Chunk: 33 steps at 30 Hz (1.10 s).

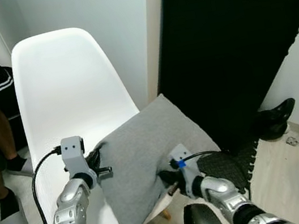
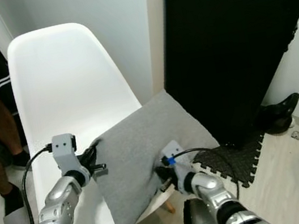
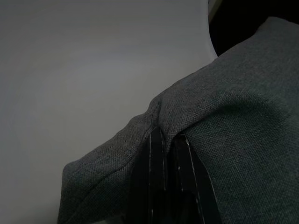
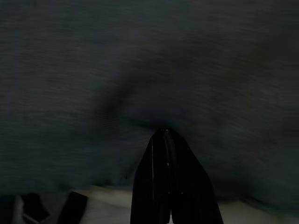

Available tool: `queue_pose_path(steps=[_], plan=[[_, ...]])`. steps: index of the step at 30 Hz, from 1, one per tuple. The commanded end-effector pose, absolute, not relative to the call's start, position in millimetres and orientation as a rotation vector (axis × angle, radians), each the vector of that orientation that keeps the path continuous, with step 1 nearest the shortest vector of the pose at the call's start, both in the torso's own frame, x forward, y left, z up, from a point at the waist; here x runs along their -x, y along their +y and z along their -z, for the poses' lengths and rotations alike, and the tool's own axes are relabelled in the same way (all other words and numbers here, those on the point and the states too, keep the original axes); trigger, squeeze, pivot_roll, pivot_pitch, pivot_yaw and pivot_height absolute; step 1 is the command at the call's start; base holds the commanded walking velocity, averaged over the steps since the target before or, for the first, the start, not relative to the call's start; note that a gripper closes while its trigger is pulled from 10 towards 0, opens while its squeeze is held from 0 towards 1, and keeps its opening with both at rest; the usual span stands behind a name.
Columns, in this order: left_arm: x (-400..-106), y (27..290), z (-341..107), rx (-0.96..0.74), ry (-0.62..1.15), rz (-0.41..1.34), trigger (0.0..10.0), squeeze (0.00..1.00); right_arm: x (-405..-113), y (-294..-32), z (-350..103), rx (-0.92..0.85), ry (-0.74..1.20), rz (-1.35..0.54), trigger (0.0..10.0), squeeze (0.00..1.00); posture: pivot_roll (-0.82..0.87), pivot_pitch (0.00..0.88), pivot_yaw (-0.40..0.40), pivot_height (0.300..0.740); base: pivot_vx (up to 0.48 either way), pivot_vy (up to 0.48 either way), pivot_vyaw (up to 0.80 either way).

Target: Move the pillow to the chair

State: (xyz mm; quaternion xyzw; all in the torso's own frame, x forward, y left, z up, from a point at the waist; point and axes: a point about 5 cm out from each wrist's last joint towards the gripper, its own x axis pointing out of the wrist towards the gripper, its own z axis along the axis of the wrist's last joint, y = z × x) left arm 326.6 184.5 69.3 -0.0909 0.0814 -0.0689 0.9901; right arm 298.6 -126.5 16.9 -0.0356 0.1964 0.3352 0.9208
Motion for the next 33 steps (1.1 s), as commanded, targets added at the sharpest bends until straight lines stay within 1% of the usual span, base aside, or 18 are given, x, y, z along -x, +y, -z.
queue_pose_path(steps=[1, 6, 8, 9, 10, 11, 12, 16, 21, 24, 25, 29, 30, 31, 32, 33], plan=[[-324, 185, -66, 0.169, 0.172, 0.142, 10.0, 0.00, -295, -134, -11, 0.057, 0.428, -0.653, 0.0, 0.00, -0.01, 0.051, -0.097, 0.582, 0.000, 0.000, 0.00], [-324, 181, -65, 0.147, 0.179, 0.174, 10.0, 0.00, -295, -135, -12, 0.057, 0.427, -0.646, 0.0, 0.00, -0.01, 0.052, -0.091, 0.582, 0.000, 0.000, 0.00], [-324, 170, -64, 0.128, 0.183, 0.230, 10.0, 0.00, -296, -134, -12, 0.056, 0.424, -0.644, 0.0, 0.00, -0.01, 0.051, -0.091, 0.582, 0.000, 0.000, 0.00], [-323, 160, -63, 0.125, 0.186, 0.267, 10.0, 0.00, -297, -133, -13, 0.055, 0.422, -0.646, 0.0, 0.00, -0.01, 0.050, -0.092, 0.582, 0.000, 0.000, 0.00], [-323, 160, -63, 0.125, 0.186, 0.267, 10.0, 0.00, -297, -133, -13, 0.055, 0.422, -0.646, 0.0, 0.00, -0.01, 0.050, -0.092, 0.582, 0.000, 0.000, 0.00], [-323, 153, -63, 0.124, 0.188, 0.291, 10.0, 0.00, -297, -132, -13, 0.055, 0.421, -0.647, 0.0, 0.00, -0.01, 0.050, -0.092, 0.582, 0.000, 0.000, 0.00], [-321, 130, -62, 0.120, 0.192, 0.379, 10.0, 0.00, -297, -130, -14, 0.055, 0.421, -0.651, 0.0, 0.00, -0.01, 0.050, -0.092, 0.582, 0.000, 0.000, 0.00], [-317, 100, -62, 0.116, 0.189, 0.496, 10.0, 0.00, -298, -129, -14, 0.058, 0.419, -0.656, 0.0, 0.00, -0.01, 0.050, -0.095, 0.582, 0.000, 0.000, 0.00], [-315, 93, -61, 0.110, 0.192, 0.522, 10.0, 0.00, -298, -129, -14, 0.060, 0.419, -0.656, 0.0, 0.00, -0.01, 0.051, -0.096, 0.582, 0.000, 0.000, 0.00], [-315, 100, -59, 0.093, 0.199, 0.502, 10.0, 0.00, -298, -130, -14, 0.061, 0.420, -0.654, 0.0, 0.00, -0.01, 0.052, -0.095, 0.582, 0.000, 0.000, 0.00], [-317, 119, -56, 0.071, 0.205, 0.425, 10.0, 0.00, -298, -131, -14, 0.063, 0.421, -0.652, 0.0, 0.00, -0.01, 0.052, -0.096, 0.582, 0.000, 0.000, 0.00], [-318, 157, -52, 0.034, 0.223, 0.297, 10.0, 0.00, -297, -132, -14, 0.064, 0.423, -0.651, 0.0, 0.00, -0.01, 0.054, -0.097, 0.582, 0.000, 0.000, 0.00], [-318, 157, -52, 0.034, 0.223, 0.297, 10.0, 0.00, -297, -132, -14, 0.064, 0.423, -0.651, 0.0, 0.00, -0.01, 0.054, -0.097, 0.582, 0.000, 0.000, 0.00], [-317, 180, -52, 0.022, 0.230, 0.223, 10.0, 0.00, -297, -132, -13, 0.064, 0.423, -0.651, 0.0, 0.00, -0.01, 0.055, -0.098, 0.582, 0.000, 0.000, 0.00], [-317, 180, -52, 0.022, 0.230, 0.223, 10.0, 0.00, -297, -132, -13, 0.064, 0.423, -0.651, 0.0, 0.00, -0.01, 0.055, -0.098, 0.582, 0.000, 0.000, 0.00], [-315, 201, -52, 0.013, 0.235, 0.162, 10.0, 0.00, -297, -132, -13, 0.064, 0.424, -0.652, 0.0, 0.00, -0.01, 0.056, -0.099, 0.582, 0.000, 0.000, 0.00]])
